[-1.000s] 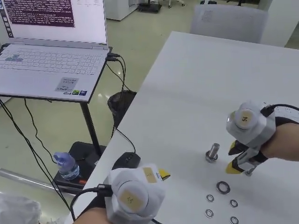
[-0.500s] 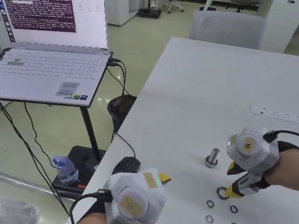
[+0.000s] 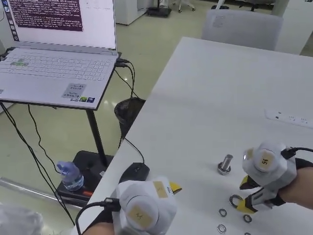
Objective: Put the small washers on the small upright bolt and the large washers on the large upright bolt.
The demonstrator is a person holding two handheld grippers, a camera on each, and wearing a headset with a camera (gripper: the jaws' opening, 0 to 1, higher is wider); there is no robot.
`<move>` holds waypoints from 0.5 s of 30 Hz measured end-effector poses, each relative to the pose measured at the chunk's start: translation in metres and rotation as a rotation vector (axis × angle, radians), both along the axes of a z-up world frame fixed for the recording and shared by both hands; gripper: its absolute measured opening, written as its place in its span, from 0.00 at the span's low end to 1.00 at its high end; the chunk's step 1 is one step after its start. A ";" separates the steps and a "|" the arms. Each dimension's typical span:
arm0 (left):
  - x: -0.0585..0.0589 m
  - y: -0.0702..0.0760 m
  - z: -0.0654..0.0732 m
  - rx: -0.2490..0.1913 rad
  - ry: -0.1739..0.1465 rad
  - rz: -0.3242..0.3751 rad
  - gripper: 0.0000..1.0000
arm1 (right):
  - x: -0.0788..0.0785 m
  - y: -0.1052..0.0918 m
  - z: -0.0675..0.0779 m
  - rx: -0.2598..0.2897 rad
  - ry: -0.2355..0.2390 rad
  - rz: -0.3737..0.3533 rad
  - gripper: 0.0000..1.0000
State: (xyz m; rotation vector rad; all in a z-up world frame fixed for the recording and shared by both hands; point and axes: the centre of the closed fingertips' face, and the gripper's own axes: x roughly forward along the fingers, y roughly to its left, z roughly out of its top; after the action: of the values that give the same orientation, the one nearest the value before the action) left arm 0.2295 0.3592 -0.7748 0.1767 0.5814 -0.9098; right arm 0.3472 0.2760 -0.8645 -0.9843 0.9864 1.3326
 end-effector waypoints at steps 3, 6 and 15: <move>0.000 0.001 -0.001 0.006 0.000 -0.003 0.88 | 0.000 0.000 -0.005 0.000 -0.003 -0.002 0.35; 0.000 0.001 0.000 -0.001 -0.009 -0.005 0.87 | 0.002 0.001 -0.008 -0.004 -0.003 -0.011 0.35; -0.001 0.002 0.000 -0.002 -0.004 -0.007 0.86 | 0.003 0.003 -0.013 -0.021 -0.008 -0.017 0.33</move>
State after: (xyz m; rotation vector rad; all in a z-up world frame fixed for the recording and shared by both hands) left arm 0.2289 0.3610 -0.7750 0.1785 0.5763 -0.9164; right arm 0.3498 0.2786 -0.8771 -0.9939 1.0023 1.3053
